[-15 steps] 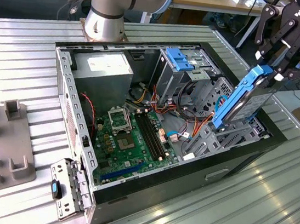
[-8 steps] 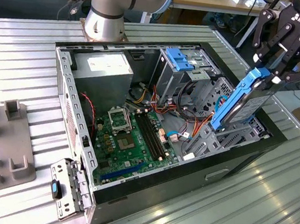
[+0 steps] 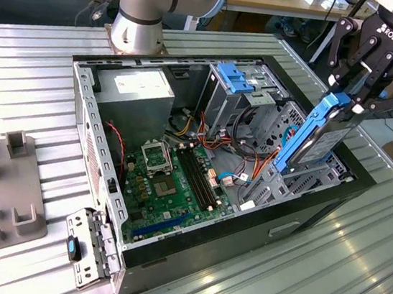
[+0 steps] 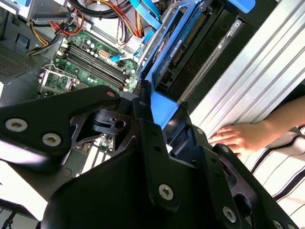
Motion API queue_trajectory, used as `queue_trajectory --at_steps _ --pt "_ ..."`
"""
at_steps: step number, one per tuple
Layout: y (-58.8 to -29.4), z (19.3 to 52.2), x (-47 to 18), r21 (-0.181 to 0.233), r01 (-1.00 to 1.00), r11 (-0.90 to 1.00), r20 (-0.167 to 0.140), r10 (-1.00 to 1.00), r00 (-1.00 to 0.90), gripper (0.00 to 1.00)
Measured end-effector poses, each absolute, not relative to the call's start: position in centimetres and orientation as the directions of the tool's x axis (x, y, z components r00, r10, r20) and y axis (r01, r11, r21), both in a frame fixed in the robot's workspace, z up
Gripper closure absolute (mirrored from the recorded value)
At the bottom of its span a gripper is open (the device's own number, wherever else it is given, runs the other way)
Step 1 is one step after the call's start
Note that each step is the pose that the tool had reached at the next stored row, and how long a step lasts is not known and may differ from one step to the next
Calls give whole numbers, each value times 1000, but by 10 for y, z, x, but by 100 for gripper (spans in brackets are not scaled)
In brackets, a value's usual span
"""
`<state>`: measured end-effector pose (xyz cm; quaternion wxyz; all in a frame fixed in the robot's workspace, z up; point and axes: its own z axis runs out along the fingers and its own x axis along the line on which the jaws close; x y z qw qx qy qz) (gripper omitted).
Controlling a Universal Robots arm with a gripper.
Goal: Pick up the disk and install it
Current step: 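Insert the disk into the insertion slot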
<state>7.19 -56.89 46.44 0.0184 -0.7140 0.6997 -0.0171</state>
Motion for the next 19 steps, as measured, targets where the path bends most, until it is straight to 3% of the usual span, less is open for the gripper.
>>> queue_trajectory --at_steps 19 --pt "-572 457 72 -50 -999 -20 -1 -1000 20 64"
